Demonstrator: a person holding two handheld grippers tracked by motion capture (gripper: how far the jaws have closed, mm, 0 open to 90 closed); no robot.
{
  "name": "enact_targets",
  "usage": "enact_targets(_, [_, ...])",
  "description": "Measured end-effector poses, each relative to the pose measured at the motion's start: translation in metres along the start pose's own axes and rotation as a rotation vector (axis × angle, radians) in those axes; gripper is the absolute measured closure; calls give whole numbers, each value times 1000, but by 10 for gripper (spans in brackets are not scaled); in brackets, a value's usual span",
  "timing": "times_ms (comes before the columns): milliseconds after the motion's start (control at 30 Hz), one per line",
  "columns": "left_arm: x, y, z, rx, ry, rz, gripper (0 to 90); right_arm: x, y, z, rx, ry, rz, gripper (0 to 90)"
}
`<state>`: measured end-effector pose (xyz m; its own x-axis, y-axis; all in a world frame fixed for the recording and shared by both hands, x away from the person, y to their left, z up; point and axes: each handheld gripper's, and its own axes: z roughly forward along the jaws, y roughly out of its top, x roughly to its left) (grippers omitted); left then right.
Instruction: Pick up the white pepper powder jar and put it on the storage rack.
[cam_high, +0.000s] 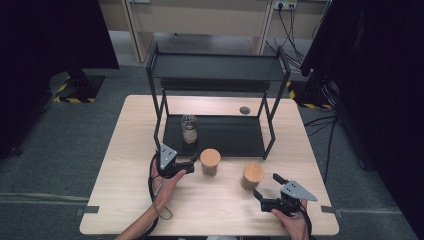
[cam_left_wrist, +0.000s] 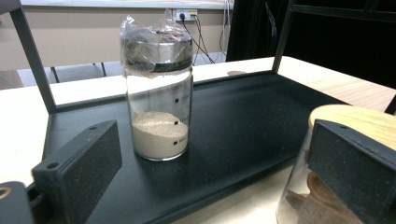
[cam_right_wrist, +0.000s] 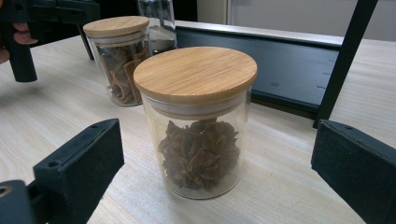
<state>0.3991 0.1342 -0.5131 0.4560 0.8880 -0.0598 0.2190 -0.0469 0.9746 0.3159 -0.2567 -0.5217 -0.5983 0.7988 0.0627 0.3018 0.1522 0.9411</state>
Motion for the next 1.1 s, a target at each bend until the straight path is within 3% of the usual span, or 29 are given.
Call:
enact_targets(767, [4,-10,-14,-3,-22,-2,24,0,0,0,1,-1,-2,26])
enact_targets(1100, [0,-15,-17,-1,-35,7,23,0,0,0,1,-1,0,26])
